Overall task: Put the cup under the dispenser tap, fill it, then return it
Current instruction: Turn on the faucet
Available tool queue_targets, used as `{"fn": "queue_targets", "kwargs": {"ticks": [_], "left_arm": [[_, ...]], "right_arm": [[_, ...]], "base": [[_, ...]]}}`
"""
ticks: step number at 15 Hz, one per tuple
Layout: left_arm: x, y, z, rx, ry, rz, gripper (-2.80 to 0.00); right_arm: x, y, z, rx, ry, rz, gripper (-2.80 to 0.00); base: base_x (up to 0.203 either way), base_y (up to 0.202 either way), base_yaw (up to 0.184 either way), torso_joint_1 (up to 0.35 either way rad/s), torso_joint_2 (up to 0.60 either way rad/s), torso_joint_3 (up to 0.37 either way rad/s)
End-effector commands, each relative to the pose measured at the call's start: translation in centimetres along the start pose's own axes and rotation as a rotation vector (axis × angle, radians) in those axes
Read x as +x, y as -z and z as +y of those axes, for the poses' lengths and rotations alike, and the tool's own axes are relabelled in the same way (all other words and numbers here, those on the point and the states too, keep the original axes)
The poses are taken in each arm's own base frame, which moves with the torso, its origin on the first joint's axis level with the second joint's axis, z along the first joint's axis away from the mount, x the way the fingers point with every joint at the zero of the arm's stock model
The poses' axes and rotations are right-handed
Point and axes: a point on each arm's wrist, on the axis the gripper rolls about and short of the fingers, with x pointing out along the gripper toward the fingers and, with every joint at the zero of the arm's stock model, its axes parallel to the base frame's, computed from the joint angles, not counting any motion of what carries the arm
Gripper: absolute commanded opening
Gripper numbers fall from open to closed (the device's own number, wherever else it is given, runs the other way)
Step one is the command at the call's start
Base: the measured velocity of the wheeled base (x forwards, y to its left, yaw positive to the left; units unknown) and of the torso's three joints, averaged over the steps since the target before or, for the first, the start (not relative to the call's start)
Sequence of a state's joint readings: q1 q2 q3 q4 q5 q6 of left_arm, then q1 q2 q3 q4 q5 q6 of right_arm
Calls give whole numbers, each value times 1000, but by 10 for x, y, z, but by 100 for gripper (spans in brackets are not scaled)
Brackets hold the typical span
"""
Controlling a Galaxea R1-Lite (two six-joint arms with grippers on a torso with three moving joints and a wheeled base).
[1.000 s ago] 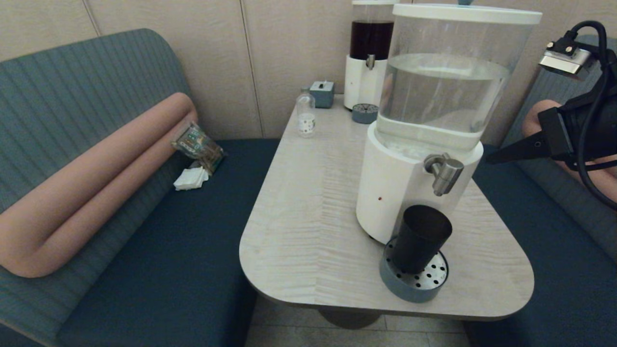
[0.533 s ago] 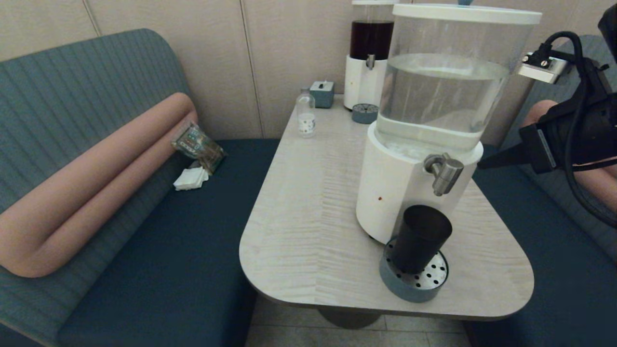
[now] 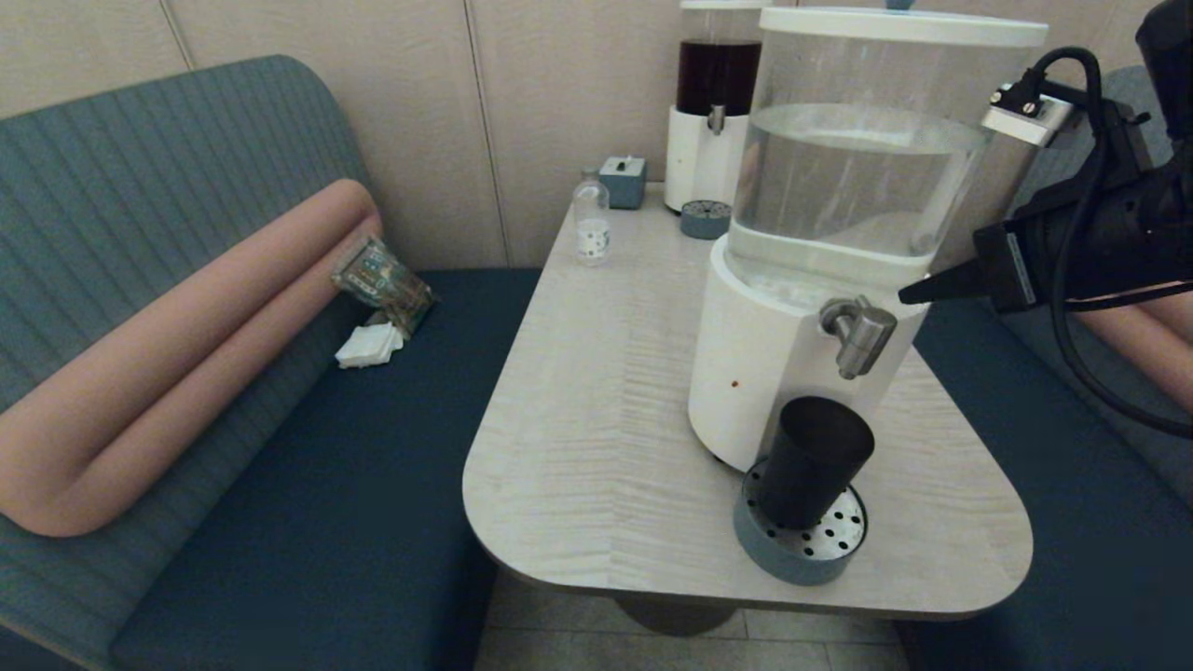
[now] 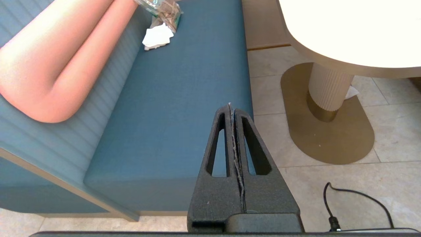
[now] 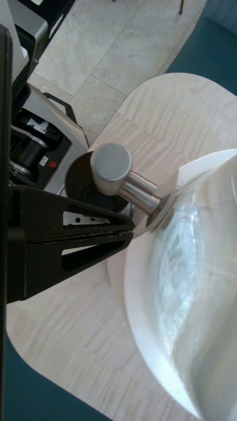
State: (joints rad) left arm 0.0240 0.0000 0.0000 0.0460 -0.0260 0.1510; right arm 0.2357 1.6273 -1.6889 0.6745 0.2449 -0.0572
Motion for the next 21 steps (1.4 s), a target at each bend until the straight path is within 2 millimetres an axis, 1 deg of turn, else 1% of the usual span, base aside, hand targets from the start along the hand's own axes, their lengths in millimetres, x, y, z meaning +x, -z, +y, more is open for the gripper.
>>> {"fn": "queue_targets", "kwargs": {"ticks": [1,14,21], "left_arm": [[0,0,0,1,0,2,-280],[0,0,0,1,0,2,-280],[0,0,0,1,0,2,-280]], "right_arm": [[5,1,2,-4,-10,10,-280],[23,-1,15,-36,-58,22,-280],[29,-3,17,-48,-68,11,-280]], "base": [[0,0,0,0,0,0],[0,0,0,0,0,0],[0,0,0,0,0,0]]}}
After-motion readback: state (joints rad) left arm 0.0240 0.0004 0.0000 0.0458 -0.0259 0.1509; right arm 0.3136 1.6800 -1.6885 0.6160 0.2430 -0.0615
